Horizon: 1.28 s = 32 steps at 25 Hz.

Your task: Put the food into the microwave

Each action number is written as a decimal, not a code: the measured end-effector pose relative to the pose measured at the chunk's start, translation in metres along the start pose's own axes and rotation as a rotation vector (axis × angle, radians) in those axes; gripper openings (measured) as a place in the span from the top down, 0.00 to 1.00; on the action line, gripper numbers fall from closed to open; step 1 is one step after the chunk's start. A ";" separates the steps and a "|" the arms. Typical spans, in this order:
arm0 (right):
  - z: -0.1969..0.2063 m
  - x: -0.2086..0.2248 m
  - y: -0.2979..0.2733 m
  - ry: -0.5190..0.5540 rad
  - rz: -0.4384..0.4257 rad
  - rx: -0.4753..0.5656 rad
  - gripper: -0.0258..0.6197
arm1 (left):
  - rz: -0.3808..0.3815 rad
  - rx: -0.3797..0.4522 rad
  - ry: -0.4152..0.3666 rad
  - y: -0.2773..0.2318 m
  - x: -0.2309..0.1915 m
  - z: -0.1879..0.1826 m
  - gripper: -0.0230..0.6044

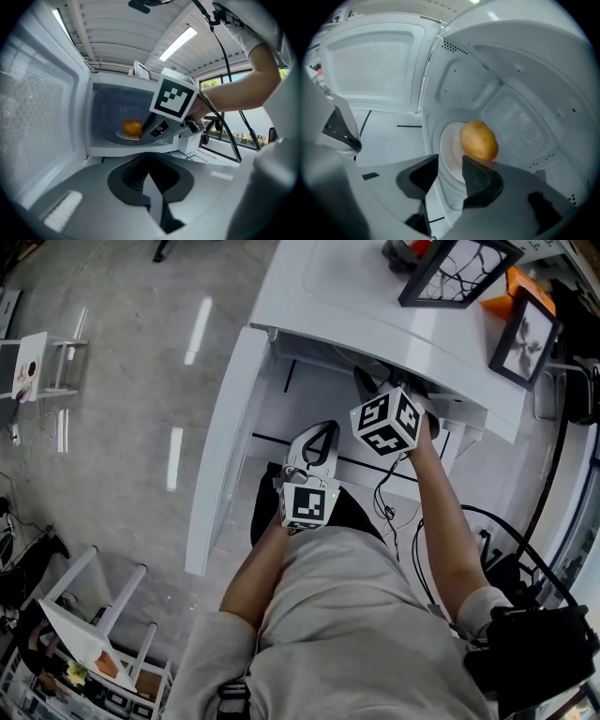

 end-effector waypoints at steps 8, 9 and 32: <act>0.000 -0.015 0.024 -0.089 0.002 0.122 0.72 | -0.015 0.018 -0.011 0.003 -0.006 -0.010 0.95; 0.002 -0.018 0.028 -0.106 -0.006 0.137 0.72 | -0.016 0.018 -0.012 0.003 -0.006 -0.010 0.95; 0.046 -0.067 0.122 -0.485 -0.043 0.538 0.94 | 0.008 0.093 0.062 0.022 0.027 -0.051 0.95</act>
Point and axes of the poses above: the fingertips, and each gripper's own axes: y backward along the fingers, x to its right, z out of its underside, the point moved 2 cm from there along y, backward along the fingers, and after that the axes turned 8 degrees about -x, right-handed, at the moved point
